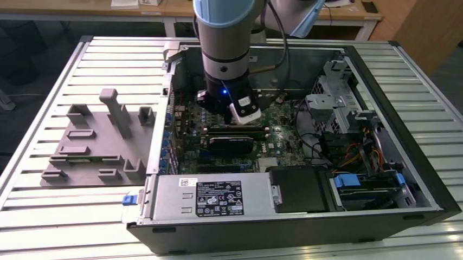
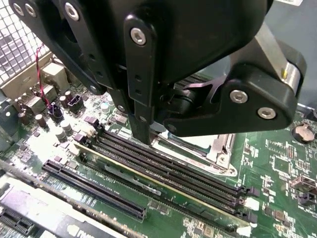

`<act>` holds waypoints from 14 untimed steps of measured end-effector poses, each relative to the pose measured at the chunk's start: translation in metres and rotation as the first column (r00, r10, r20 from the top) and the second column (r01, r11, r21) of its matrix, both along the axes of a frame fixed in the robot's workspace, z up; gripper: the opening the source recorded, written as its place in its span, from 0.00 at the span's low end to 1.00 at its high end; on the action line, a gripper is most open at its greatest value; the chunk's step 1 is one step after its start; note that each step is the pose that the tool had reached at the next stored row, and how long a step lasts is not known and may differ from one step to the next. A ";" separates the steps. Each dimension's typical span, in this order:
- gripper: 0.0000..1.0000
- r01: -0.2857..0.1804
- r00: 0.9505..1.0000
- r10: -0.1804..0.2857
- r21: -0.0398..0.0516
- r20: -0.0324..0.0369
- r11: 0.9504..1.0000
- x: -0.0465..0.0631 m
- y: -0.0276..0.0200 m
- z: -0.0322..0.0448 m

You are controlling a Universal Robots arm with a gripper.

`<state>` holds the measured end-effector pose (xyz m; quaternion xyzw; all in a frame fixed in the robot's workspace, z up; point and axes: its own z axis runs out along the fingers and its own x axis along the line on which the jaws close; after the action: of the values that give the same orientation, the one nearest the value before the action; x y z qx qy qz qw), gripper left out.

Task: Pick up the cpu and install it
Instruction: 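Install the second cpu locking lever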

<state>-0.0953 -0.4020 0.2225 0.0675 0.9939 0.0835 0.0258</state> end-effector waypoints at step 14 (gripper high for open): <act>0.11 0.000 1.000 0.000 0.074 0.000 0.997 -0.009 -0.0091 -0.0128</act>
<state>-0.1048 -0.4111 0.2097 0.0684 0.9901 0.1204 0.0233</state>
